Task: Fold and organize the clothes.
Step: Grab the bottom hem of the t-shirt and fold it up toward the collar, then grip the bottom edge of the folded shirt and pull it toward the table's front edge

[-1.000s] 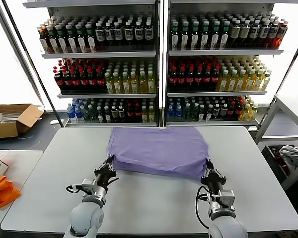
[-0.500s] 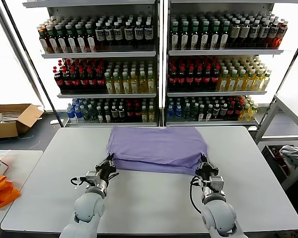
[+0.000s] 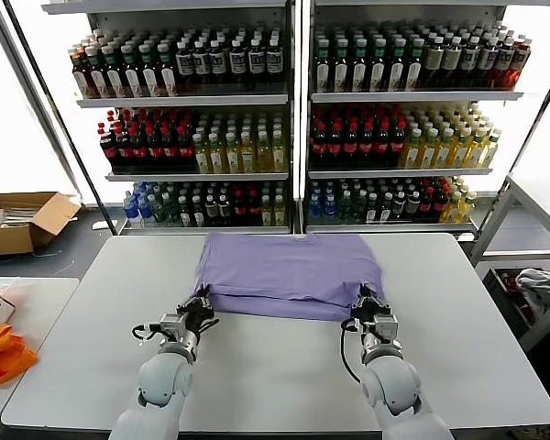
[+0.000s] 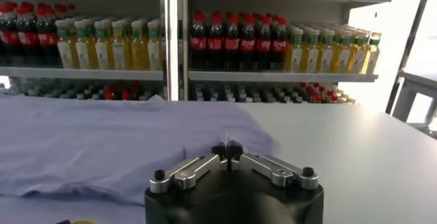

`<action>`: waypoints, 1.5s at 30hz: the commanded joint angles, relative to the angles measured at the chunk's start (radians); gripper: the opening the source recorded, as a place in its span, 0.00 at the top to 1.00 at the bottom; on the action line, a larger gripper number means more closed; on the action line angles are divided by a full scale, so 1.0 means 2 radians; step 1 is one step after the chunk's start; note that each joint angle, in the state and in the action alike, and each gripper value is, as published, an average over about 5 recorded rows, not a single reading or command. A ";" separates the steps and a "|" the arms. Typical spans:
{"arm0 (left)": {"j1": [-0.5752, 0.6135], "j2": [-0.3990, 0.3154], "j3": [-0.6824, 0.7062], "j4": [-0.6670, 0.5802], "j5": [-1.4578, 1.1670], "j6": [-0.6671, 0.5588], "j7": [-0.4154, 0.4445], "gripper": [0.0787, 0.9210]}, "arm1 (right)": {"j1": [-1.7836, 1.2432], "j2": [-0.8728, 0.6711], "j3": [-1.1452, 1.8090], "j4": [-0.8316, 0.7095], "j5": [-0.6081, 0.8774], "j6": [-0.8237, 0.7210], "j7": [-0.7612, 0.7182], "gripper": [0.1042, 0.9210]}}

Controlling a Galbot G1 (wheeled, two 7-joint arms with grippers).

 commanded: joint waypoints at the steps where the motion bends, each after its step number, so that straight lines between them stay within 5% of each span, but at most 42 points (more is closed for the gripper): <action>1: 0.018 0.000 0.001 -0.050 -0.002 0.012 -0.003 0.88 | 0.007 0.004 -0.001 0.027 0.056 0.008 0.024 0.78; 20: 0.053 -0.002 -0.001 -0.097 0.009 0.028 -0.005 0.22 | -0.065 -0.015 0.044 0.100 0.070 -0.027 0.073 0.14; 26: 0.052 -0.002 0.000 -0.091 0.012 0.033 -0.006 0.12 | -0.094 -0.021 0.059 0.119 0.065 -0.037 0.072 0.12; 45: 0.014 0.019 -0.008 -0.026 0.021 0.054 -0.018 0.12 | -0.088 -0.025 0.040 0.082 0.032 -0.075 0.065 0.12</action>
